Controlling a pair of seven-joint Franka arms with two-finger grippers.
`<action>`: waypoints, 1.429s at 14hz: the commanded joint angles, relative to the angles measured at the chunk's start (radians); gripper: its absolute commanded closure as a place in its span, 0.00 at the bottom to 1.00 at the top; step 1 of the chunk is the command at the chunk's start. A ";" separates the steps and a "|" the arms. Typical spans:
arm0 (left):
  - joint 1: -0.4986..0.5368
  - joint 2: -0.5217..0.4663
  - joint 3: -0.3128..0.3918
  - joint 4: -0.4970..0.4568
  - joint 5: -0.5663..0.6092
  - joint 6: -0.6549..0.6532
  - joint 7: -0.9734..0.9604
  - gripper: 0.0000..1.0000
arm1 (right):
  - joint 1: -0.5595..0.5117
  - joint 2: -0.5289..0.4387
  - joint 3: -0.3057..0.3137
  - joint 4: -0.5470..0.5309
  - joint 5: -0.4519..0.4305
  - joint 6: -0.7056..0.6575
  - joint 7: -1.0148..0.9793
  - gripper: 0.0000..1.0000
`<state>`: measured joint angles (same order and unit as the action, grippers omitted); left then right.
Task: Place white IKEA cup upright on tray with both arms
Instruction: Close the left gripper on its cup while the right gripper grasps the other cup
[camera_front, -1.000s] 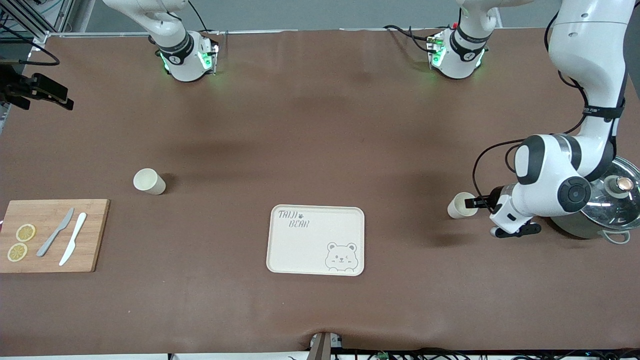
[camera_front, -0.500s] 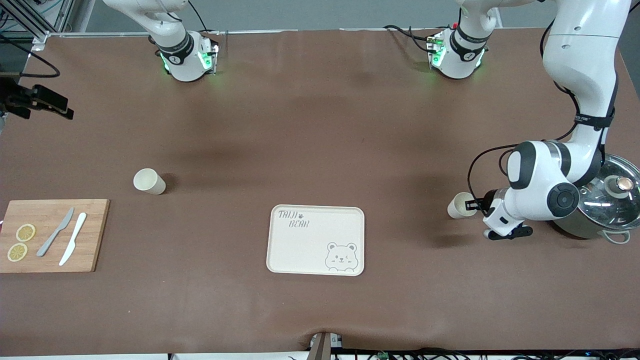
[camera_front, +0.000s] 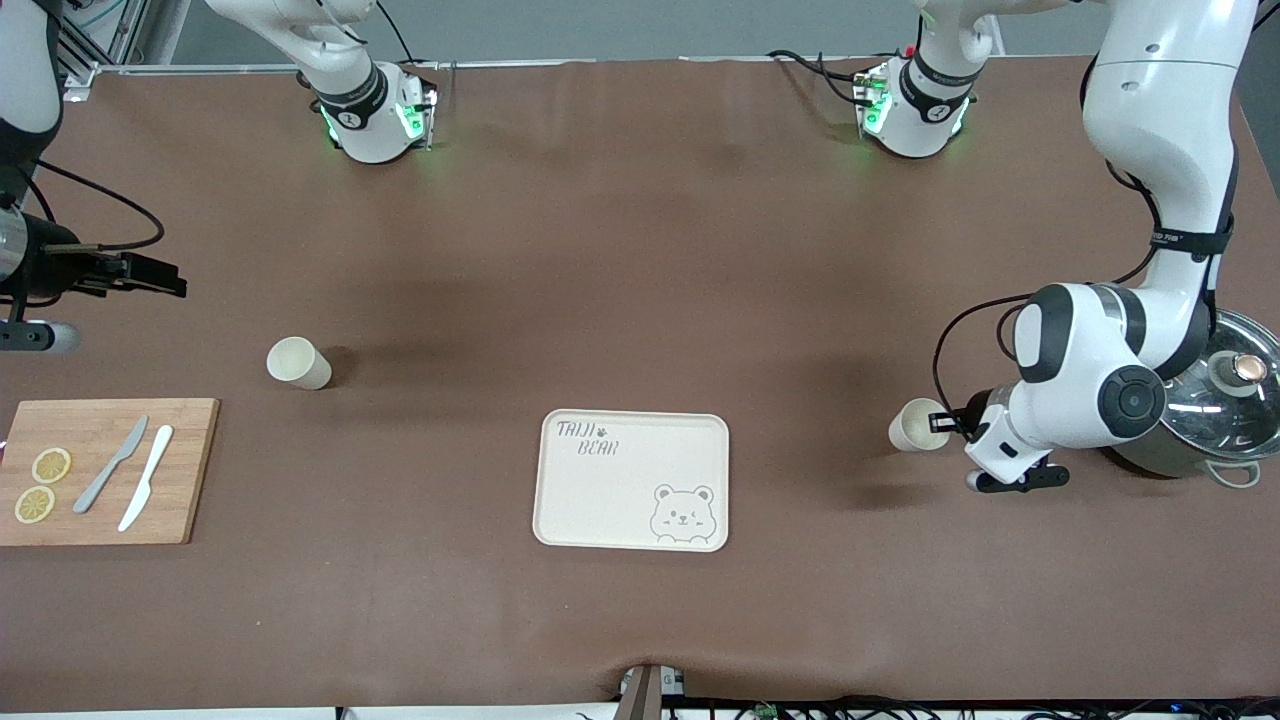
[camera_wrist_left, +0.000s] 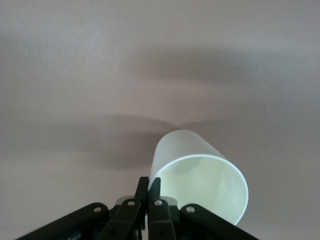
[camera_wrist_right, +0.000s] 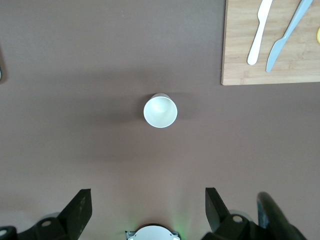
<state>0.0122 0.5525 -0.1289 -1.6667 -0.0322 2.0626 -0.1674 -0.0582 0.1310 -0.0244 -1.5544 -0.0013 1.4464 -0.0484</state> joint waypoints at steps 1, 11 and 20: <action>-0.018 0.000 0.000 0.076 -0.012 -0.074 -0.056 1.00 | -0.043 0.018 0.006 -0.021 0.017 -0.012 0.009 0.00; -0.159 0.018 -0.003 0.232 -0.049 -0.108 -0.487 1.00 | -0.088 0.076 0.009 -0.355 0.017 0.394 -0.002 0.00; -0.317 0.158 -0.003 0.403 -0.074 0.065 -0.955 1.00 | -0.071 0.079 0.011 -0.637 0.017 0.768 -0.002 0.40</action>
<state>-0.2728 0.6592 -0.1384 -1.3362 -0.0654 2.0998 -1.0593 -0.1304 0.2398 -0.0157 -2.1218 0.0027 2.1569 -0.0492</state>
